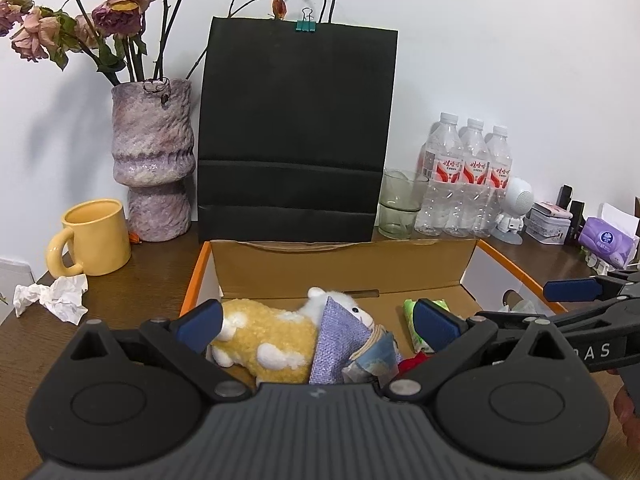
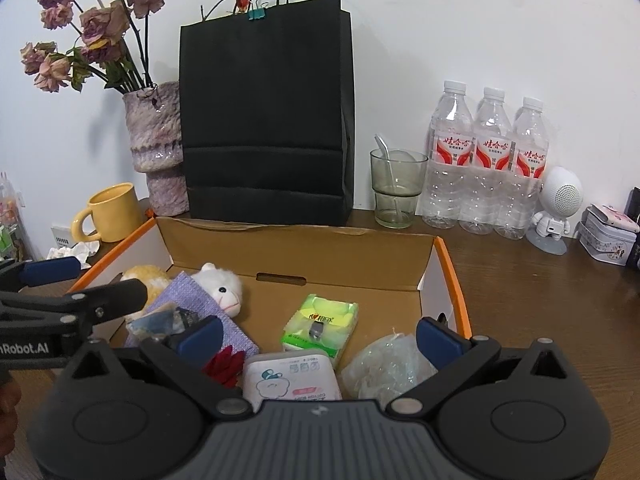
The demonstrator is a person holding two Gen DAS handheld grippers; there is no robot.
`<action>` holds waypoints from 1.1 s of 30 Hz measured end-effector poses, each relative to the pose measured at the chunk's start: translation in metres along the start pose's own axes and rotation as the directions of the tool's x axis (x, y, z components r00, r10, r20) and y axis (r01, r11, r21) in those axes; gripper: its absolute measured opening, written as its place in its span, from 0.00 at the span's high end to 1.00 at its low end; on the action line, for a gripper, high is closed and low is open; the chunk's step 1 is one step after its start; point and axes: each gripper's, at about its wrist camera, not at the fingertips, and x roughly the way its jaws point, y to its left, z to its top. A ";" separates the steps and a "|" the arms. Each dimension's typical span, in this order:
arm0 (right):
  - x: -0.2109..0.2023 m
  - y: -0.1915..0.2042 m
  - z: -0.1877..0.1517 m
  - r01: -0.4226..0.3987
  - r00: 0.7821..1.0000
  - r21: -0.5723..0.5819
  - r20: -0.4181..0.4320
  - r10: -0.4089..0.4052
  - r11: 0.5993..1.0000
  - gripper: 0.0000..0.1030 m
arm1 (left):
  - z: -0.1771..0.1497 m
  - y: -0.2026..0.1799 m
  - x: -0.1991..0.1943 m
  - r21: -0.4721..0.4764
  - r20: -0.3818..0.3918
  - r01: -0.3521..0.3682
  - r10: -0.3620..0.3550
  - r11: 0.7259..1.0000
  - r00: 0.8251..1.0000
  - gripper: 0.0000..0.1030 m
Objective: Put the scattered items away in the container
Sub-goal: 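Drop the snack bag and clear packet into the box, opening both grippers, then grasp the yellow soap bar with the left gripper while the right grasps a clear packet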
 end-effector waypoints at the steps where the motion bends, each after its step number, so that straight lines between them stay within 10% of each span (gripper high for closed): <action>1: 0.000 0.000 0.000 -0.001 1.000 -0.001 0.001 0.001 1.000 0.00 | 0.000 0.000 -0.001 0.000 0.003 0.002 -0.002 1.000 1.000 0.00; 14: -0.048 -0.029 -0.014 0.048 0.997 0.052 0.051 -0.050 0.998 0.00 | -0.001 0.031 -0.049 -0.010 0.064 -0.042 0.043 0.999 0.997 0.00; 25: -0.072 -0.057 -0.066 0.106 0.994 0.051 -0.033 -0.105 0.993 0.00 | -0.053 0.060 -0.076 -0.007 -0.078 -0.073 0.072 0.997 0.994 0.00; 33: -0.061 -0.043 -0.099 0.063 0.993 -0.025 -0.096 -0.065 0.998 0.19 | -0.078 0.051 -0.069 -0.025 -0.178 -0.043 0.038 0.999 0.983 0.00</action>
